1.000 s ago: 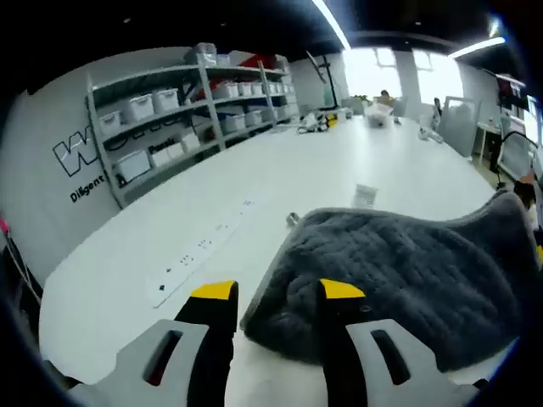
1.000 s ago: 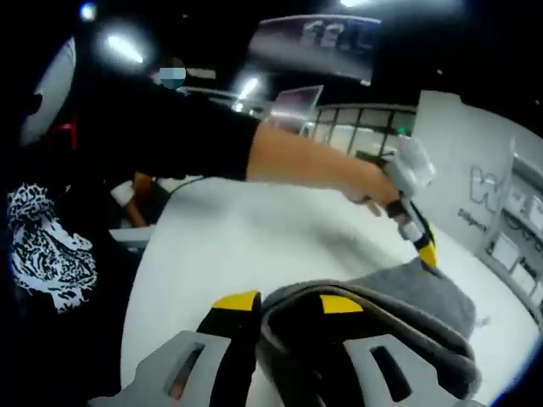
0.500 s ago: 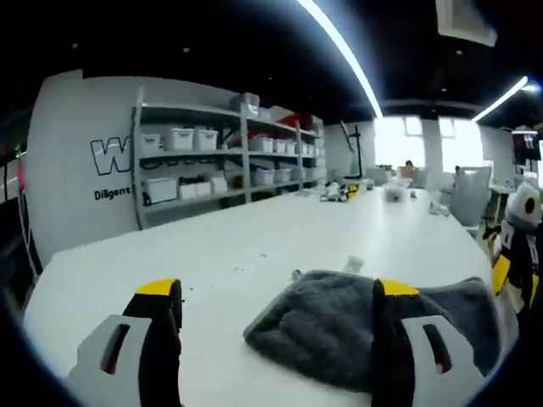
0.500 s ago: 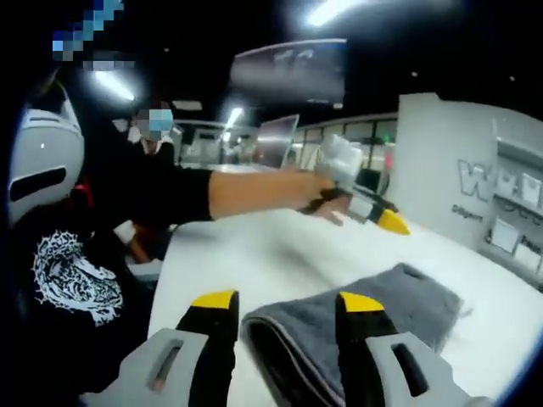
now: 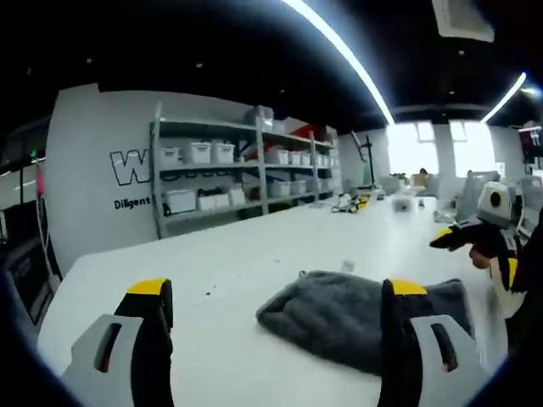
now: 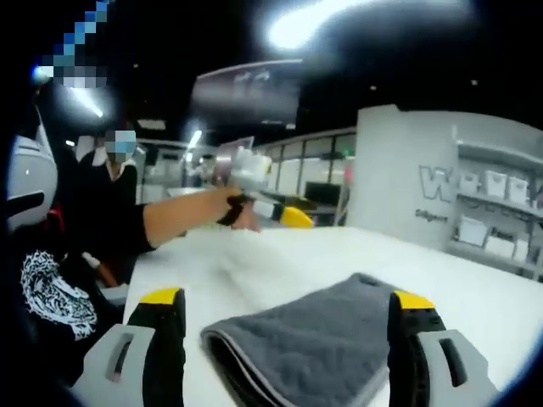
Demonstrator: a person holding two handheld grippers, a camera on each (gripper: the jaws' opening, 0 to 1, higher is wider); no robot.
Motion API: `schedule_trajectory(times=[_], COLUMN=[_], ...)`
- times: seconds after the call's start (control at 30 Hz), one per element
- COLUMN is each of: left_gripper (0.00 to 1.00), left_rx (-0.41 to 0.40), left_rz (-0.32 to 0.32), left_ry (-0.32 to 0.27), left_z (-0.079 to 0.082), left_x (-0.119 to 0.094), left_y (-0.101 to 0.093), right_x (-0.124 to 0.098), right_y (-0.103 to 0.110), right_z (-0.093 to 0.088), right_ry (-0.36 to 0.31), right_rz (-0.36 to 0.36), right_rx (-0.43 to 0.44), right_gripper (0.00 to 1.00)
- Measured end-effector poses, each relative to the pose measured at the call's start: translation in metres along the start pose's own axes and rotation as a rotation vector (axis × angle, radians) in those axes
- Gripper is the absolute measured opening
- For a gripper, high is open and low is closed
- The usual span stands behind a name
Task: Open the folded towel by lifting each exposed corner and separating the folded layers until the towel lies flat within the target outline without major curled edges
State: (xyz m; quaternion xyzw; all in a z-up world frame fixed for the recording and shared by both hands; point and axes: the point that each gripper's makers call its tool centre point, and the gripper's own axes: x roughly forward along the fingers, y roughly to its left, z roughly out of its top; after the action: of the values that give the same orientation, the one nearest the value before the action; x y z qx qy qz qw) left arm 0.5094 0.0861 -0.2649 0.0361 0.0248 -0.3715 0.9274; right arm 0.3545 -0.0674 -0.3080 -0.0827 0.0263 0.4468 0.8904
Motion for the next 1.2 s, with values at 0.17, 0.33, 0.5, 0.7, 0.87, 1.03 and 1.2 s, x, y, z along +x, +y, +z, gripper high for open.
schedule_trajectory(times=[0.17,0.33,0.5,0.7,0.87,1.03,1.2], left_gripper=[1.00,1.00,1.00,1.00,1.00,1.00,1.00], left_rx=[-0.012,0.018,-0.026,0.072,0.027,0.020,0.011], left_rz=[0.061,0.099,0.100,0.228,0.203,0.190,0.187], left_ry=[0.012,0.046,0.003,0.058,0.030,0.035,0.036], left_z=[-0.009,-0.022,-0.023,-0.030,-0.023,-0.025,-0.032], left_x=[-0.028,-0.048,-0.077,-0.112,-0.129,-0.137,-0.142], left_y=[0.018,0.028,0.001,0.004,-0.009,-0.021,-0.034], right_x=[-0.004,-0.011,-0.017,-0.025,-0.028,-0.038,-0.048], right_y=[-0.008,-0.016,-0.025,-0.034,-0.030,-0.029,-0.038], right_z=[-0.001,0.000,-0.005,0.000,-0.002,0.000,0.001], right_ry=[-0.008,-0.009,0.019,-0.017,-0.010,-0.021,-0.013], right_rz=[-0.031,-0.063,-0.090,-0.115,-0.111,-0.122,-0.147], right_rx=[0.015,0.009,-0.010,0.007,0.002,0.008,0.005], right_gripper=[1.00,1.00,1.00,1.00,1.00,1.00,1.00])
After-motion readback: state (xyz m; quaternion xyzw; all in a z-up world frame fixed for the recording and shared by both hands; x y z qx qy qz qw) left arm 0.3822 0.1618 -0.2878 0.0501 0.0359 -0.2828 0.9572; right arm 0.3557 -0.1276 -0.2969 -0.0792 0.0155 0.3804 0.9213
